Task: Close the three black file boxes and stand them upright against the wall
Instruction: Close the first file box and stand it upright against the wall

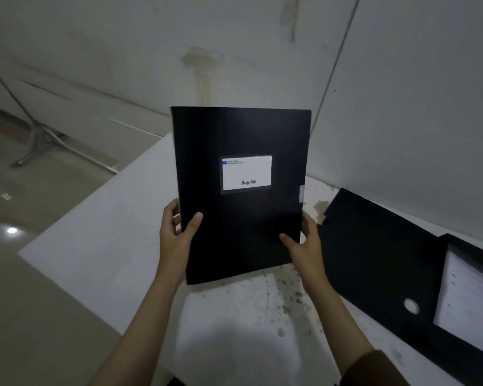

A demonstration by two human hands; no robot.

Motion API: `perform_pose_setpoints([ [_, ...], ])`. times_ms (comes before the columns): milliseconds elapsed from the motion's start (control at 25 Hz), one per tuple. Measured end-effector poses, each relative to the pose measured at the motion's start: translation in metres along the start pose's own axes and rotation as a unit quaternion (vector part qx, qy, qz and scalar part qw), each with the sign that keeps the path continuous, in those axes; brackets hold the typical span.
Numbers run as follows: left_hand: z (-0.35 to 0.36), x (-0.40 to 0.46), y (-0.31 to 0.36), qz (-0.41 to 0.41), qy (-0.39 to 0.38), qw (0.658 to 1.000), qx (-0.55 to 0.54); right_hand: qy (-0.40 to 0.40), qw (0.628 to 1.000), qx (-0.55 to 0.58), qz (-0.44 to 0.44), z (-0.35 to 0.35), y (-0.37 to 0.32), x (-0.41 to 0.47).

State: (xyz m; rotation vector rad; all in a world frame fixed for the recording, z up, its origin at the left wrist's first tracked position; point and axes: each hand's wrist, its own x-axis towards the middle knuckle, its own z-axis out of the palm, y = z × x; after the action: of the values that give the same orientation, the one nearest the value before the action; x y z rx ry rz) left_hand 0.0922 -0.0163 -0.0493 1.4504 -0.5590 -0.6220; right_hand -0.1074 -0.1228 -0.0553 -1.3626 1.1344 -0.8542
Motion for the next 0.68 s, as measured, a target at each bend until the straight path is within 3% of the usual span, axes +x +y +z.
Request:
perform_pose_setpoints([
  [360,-0.107,0.100,0.037,-0.005,-0.130,0.990,0.051,-0.009,1.000,0.013,0.007,0.123,-0.036,0.049],
  [520,-0.142,0.131,0.044,0.037,-0.070,0.995,0.067,-0.029,0.998,-0.036,0.041,0.177,-0.056,0.078],
  [680,-0.164,0.160,0.047,0.074,-0.023,0.993,0.086,-0.101,0.992,-0.062,0.043,0.229,-0.078,0.096],
])
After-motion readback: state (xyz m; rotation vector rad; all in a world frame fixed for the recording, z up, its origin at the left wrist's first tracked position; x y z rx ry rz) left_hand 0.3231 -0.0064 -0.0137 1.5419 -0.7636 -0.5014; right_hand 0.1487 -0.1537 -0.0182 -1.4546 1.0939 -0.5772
